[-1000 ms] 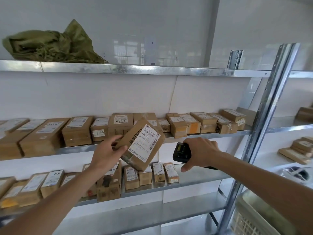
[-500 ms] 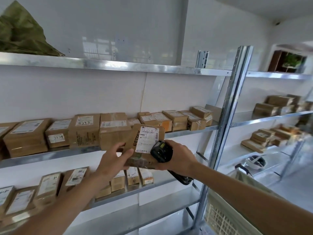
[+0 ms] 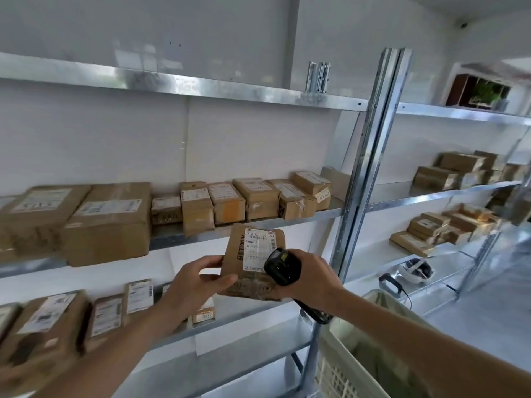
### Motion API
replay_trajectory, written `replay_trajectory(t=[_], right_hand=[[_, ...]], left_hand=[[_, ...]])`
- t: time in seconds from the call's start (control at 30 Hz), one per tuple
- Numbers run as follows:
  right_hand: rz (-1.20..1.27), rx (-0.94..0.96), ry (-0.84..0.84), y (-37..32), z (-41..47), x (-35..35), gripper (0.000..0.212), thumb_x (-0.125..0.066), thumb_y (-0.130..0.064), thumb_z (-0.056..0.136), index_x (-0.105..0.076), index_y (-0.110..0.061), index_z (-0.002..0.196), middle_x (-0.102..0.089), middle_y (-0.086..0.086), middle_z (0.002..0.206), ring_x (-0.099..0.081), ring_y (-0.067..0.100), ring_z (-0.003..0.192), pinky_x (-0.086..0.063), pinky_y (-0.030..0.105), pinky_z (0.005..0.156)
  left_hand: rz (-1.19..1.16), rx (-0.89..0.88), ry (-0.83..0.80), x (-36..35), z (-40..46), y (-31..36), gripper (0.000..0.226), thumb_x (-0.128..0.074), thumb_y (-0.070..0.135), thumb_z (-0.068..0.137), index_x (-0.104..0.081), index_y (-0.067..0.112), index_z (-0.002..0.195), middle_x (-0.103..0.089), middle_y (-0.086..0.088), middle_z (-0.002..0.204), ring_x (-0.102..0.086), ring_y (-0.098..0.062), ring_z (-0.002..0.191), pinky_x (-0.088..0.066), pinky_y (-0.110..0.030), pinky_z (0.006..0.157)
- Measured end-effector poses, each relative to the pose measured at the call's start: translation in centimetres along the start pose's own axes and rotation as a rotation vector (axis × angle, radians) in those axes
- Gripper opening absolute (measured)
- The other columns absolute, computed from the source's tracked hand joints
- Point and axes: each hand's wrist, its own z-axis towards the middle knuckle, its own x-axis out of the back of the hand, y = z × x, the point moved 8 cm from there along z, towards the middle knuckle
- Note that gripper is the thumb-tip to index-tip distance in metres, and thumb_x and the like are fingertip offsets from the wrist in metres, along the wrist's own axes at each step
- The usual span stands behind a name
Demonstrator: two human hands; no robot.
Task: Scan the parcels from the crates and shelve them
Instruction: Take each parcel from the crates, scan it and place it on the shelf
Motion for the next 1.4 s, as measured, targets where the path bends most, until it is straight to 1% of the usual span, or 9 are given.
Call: replay_trajectory(t=[0.17, 0.23, 0.3, 0.47, 0.67, 0.9, 1.1, 1.27, 1.4], right_hand=[[0.007, 0.040, -0.078, 5.0, 3.6, -2.8, 0.063, -0.089, -0.051, 0.073, -0.063, -0.030, 0.127, -0.071, -0.013, 0.109, -0.060, 0.004, 0.091, -0.040, 0.009, 0.070], [0.017, 0.039, -0.113, 6.7, 5.1, -4.8, 0.064, -0.089, -0.052, 0.072, -0.062, -0.032, 0.127, -0.071, -0.014, 0.110, -0.061, 0.004, 0.092, -0.045, 0.012, 0.073], [0.014, 0.033, -0.155, 8.2, 6.7, -7.4, 0.068, -0.088, -0.056, 0.069, -0.061, -0.033, 0.127, -0.072, -0.014, 0.111, -0.063, 0.006, 0.095, -0.054, 0.022, 0.080], [0.011, 0.024, -0.227, 11.7, 10.9, -14.4, 0.074, -0.088, -0.060, 0.065, -0.059, -0.036, 0.129, -0.071, -0.018, 0.109, -0.064, 0.004, 0.097, -0.057, 0.025, 0.084], [-0.002, -0.019, -0.268, 16.1, 15.0, -22.5, 0.075, -0.086, -0.048, 0.062, -0.057, -0.040, 0.131, -0.070, -0.019, 0.109, -0.062, 0.003, 0.098, -0.055, 0.023, 0.081], [0.035, -0.068, -0.328, 20.6, 18.1, -30.6, 0.075, -0.081, -0.044, 0.054, -0.058, -0.041, 0.125, -0.070, -0.018, 0.103, -0.064, 0.003, 0.093, -0.059, 0.029, 0.082], [0.016, -0.063, -0.360, 23.5, 20.6, -34.4, 0.071, -0.080, -0.041, 0.054, -0.057, -0.040, 0.121, -0.069, -0.018, 0.101, -0.064, 0.005, 0.090, -0.060, 0.030, 0.077], [0.010, -0.028, -0.364, 24.5, 22.6, -35.6, 0.074, -0.083, -0.039, 0.057, -0.057, -0.039, 0.127, -0.068, -0.018, 0.106, -0.063, 0.005, 0.092, -0.055, 0.024, 0.073], [0.006, -0.006, -0.366, 24.6, 24.6, -35.6, 0.078, -0.086, -0.039, 0.056, -0.057, -0.038, 0.129, -0.067, -0.018, 0.110, -0.063, 0.008, 0.095, -0.052, 0.027, 0.072]], left_hand=[[0.034, 0.060, 0.019, -2.9, 2.9, -4.2, 0.050, -0.086, 0.041, 0.075, -0.067, 0.031, 0.121, -0.074, 0.018, 0.109, -0.071, -0.002, 0.097, -0.060, -0.024, 0.083], [0.020, 0.101, -0.002, -3.8, 3.8, -6.5, 0.070, -0.089, 0.051, 0.064, -0.065, 0.032, 0.127, -0.075, 0.015, 0.111, -0.072, -0.007, 0.100, -0.061, -0.035, 0.087], [0.031, 0.141, -0.018, -4.6, 4.6, -8.9, 0.070, -0.088, 0.050, 0.062, -0.066, 0.033, 0.127, -0.075, 0.015, 0.110, -0.073, -0.009, 0.098, -0.060, -0.039, 0.089], [0.044, 0.234, -0.016, -6.4, 7.6, -16.4, 0.054, -0.089, 0.017, 0.074, -0.069, 0.028, 0.123, -0.075, 0.016, 0.112, -0.073, -0.005, 0.099, -0.057, -0.032, 0.093], [0.057, 0.278, 0.038, -8.0, 11.2, -25.4, 0.058, -0.091, 0.012, 0.069, -0.064, 0.040, 0.112, -0.071, 0.032, 0.105, -0.069, 0.003, 0.101, -0.059, -0.030, 0.090], [0.083, 0.319, 0.089, -9.6, 13.8, -34.2, 0.080, -0.089, 0.037, 0.062, -0.061, 0.023, 0.135, -0.066, 0.016, 0.126, -0.064, 0.001, 0.112, -0.057, -0.028, 0.094], [0.101, 0.362, 0.120, -11.6, 15.5, -38.9, 0.076, -0.088, 0.024, 0.075, -0.054, 0.022, 0.143, -0.059, 0.013, 0.132, -0.060, -0.003, 0.118, -0.054, -0.013, 0.084], [0.164, 0.344, 0.181, -11.6, 16.7, -39.3, 0.082, -0.088, 0.028, 0.075, -0.050, 0.021, 0.147, -0.056, 0.010, 0.141, -0.055, -0.005, 0.126, -0.051, -0.032, 0.106], [0.274, 0.350, 0.258, -11.1, 17.6, -38.6, 0.080, -0.085, 0.035, 0.079, -0.049, 0.018, 0.149, -0.058, 0.007, 0.141, -0.056, -0.009, 0.126, -0.047, -0.038, 0.110]])
